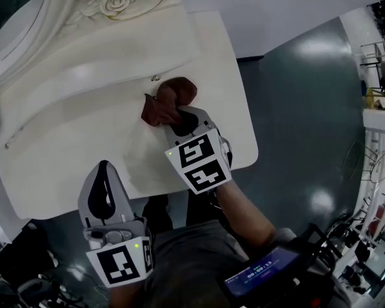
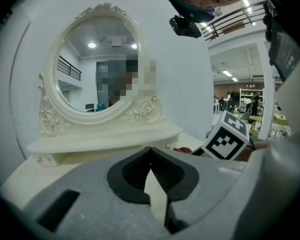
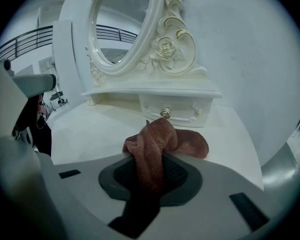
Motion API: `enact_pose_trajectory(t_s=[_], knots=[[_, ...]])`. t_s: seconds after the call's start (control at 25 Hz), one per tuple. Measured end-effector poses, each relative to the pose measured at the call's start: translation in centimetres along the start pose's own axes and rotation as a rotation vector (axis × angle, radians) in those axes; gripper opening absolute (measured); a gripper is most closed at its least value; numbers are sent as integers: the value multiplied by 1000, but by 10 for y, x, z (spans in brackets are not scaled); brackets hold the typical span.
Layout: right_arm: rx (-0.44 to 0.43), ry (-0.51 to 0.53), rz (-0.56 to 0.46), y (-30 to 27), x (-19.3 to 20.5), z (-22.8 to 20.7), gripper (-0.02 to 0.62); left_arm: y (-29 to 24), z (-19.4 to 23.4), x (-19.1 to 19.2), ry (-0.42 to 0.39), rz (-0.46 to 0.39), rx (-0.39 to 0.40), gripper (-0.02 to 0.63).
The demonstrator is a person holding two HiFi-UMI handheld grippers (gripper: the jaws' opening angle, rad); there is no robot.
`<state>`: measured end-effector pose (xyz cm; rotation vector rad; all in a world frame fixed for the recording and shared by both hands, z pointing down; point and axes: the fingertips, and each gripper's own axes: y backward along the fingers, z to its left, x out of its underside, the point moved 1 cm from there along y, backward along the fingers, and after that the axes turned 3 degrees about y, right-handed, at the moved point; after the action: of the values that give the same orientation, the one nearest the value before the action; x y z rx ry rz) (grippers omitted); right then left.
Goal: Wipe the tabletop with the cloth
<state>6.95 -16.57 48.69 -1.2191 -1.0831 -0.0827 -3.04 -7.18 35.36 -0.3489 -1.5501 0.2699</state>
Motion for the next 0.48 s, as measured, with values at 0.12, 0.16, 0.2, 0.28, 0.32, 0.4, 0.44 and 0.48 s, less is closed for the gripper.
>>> enact_pose_trajectory(t_s=[0.12, 0.16, 0.2, 0.28, 0.32, 0.4, 0.44, 0.48], knots=[[18, -22, -5, 9, 1, -12, 80, -4, -14, -7, -11, -1, 26, 14], [25, -31, -6, 12, 4, -19, 80, -7, -21, -8, -15, -2, 35, 14], [33, -39, -8, 14, 8, -28, 80, -11, -29, -9, -20, -2, 44, 14], [48, -59, -11, 21, 15, -44, 80, -18, -45, -10, -29, -2, 60, 14], [55, -68, -12, 24, 18, -52, 80, -21, -53, -11, -33, -2, 69, 14], [67, -81, -14, 33, 25, -68, 80, -27, -72, -14, -40, -1, 90, 14], [75, -86, -15, 38, 28, -77, 80, -30, -81, -16, -45, -1, 101, 14], [84, -92, -17, 43, 32, -86, 80, -33, -90, -18, -51, -3, 110, 14]])
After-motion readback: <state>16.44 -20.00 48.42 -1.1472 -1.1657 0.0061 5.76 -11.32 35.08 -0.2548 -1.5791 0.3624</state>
